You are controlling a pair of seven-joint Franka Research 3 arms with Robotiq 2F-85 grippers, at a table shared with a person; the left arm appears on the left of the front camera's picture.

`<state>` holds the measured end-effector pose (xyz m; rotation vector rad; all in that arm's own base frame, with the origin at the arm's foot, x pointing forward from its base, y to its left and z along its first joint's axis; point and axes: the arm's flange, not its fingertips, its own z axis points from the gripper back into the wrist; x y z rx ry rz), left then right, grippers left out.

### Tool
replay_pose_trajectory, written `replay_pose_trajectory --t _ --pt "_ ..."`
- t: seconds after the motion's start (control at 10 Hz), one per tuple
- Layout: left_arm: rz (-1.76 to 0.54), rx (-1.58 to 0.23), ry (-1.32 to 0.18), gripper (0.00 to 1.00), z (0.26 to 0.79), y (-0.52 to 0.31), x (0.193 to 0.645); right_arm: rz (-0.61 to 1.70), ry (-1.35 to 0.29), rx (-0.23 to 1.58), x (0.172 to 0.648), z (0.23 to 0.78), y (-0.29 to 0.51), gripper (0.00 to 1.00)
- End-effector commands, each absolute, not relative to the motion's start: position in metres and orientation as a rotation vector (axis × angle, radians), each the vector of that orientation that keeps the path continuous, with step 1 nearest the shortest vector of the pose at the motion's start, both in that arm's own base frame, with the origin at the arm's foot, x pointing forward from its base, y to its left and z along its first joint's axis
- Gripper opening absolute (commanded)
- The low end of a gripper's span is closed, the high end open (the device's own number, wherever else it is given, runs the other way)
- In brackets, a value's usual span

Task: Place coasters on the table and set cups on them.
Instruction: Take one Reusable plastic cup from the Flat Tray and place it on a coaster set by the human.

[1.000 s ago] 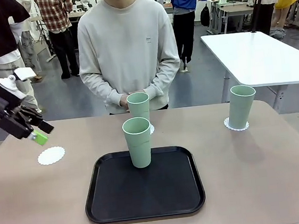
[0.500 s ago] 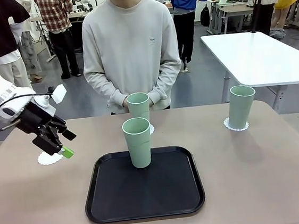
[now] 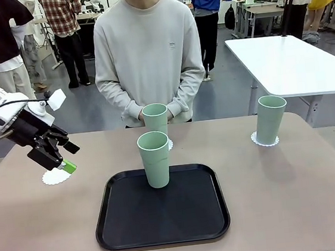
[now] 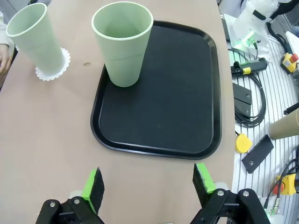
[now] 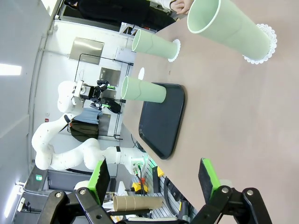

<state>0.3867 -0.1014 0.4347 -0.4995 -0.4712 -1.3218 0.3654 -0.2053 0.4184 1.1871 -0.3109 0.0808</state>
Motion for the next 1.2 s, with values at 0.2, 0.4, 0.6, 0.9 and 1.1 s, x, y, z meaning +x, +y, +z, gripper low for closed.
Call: replay_pose_trajectory --t 0.2,0.4,0.6,0.9,1.1 --pt "-1.428 -0.483 -0.470 1.00 0.429 -0.122 0.400 0.069 -0.309 1.186 0.366 0.419 -0.205 1.00" --pt "-1.540 -0.551 -0.473 1.00 0.402 -0.148 0.432 0.069 -0.309 1.186 0.366 0.419 -0.205 1.00" --pt "-1.720 -0.711 -0.610 1.00 0.377 -0.164 0.458 0.069 -0.309 1.186 0.366 0.419 -0.205 1.00" --pt "-1.627 -0.816 -0.860 1.00 0.357 -0.162 0.474 0.069 -0.309 1.186 0.366 0.419 -0.205 1.00" --pt "-1.510 -0.922 -0.933 1.00 0.357 -0.149 0.473 0.069 -0.309 1.186 0.366 0.419 -0.205 1.00"
